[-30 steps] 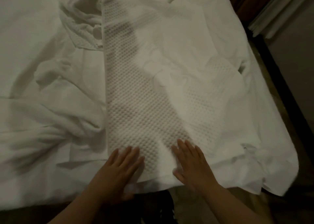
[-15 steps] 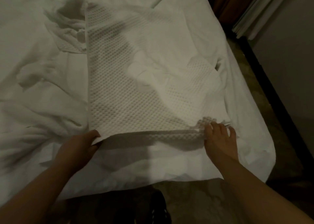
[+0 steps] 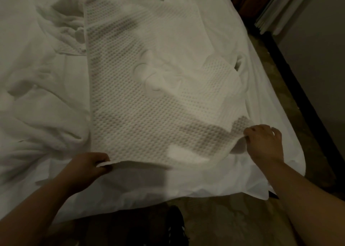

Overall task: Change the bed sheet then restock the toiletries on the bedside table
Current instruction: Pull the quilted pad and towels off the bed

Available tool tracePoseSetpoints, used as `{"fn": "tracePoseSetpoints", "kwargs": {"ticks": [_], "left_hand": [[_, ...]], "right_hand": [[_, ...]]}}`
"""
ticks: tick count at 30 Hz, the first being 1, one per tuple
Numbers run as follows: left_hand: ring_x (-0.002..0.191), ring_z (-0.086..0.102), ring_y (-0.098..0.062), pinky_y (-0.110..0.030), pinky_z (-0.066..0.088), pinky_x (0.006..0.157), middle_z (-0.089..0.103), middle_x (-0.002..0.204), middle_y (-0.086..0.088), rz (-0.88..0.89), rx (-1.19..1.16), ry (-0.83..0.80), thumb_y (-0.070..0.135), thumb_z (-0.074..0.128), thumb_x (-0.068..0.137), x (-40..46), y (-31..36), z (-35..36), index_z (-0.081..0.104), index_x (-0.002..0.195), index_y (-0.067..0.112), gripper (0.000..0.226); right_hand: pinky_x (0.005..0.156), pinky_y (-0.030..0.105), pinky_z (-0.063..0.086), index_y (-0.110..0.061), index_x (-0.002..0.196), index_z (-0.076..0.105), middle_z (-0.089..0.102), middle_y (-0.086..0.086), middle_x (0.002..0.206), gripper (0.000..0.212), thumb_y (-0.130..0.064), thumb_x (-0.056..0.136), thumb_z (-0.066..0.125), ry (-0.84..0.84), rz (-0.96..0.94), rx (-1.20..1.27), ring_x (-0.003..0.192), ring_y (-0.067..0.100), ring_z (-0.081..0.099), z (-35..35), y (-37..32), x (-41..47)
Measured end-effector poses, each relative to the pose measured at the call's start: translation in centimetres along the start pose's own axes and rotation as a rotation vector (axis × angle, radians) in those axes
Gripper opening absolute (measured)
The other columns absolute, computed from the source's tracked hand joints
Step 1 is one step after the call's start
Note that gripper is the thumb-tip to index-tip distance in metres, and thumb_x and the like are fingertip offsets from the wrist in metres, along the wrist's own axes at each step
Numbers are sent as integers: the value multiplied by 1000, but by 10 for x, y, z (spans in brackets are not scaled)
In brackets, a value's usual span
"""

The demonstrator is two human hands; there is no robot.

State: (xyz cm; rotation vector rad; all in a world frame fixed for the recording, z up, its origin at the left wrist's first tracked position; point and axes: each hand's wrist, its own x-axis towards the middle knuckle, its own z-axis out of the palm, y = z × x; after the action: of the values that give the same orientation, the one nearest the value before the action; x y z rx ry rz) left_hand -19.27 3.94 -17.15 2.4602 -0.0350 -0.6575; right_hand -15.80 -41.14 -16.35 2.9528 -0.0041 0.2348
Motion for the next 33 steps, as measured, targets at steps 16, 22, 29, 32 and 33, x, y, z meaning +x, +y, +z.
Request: {"fn": "tracePoseSetpoints", "kwargs": {"ticks": [16, 22, 29, 32, 33], "left_hand": [[47, 47, 4, -10, 38, 48, 52, 65, 14, -139, 156, -773, 25, 67, 86, 7, 55, -71, 66, 95, 19, 11], [79, 53, -18, -25, 38, 64, 60, 86, -8, -228, 101, -24, 25, 61, 90, 91, 46, -172, 65, 82, 9, 19], [93, 60, -36, -38, 47, 82, 67, 94, -18, -377, -58, 477, 42, 55, 74, 205, 46, -234, 71, 84, 6, 40], [96, 61, -39, -41, 48, 86, 67, 98, -20, -433, -99, 597, 43, 50, 73, 255, 48, -250, 70, 87, 6, 43], [96, 60, -40, -40, 46, 86, 67, 99, -22, -460, -102, 641, 40, 51, 79, 270, 47, -255, 70, 90, 5, 41]], "right_hand": [[55, 42, 54, -11, 77, 66, 63, 7, 65, 20, -6, 76, 46, -250, -182, -89, 53, 27, 59, -98, 37, 13], [67, 37, 41, -11, 79, 58, 62, 11, 77, 9, -3, 83, 60, -7, -67, 12, 71, 32, 60, -119, -10, 179], [69, 43, 39, 2, 78, 60, 59, 23, 72, 18, 15, 66, 64, 108, -68, 18, 70, 38, 56, -62, -63, 349], [76, 42, 34, 3, 83, 61, 60, 23, 77, 16, 15, 73, 57, 152, -16, 52, 77, 39, 54, -30, -85, 408], [77, 42, 34, 4, 83, 61, 60, 24, 77, 16, 15, 73, 57, 160, -13, 76, 78, 39, 54, -21, -92, 426]]}}
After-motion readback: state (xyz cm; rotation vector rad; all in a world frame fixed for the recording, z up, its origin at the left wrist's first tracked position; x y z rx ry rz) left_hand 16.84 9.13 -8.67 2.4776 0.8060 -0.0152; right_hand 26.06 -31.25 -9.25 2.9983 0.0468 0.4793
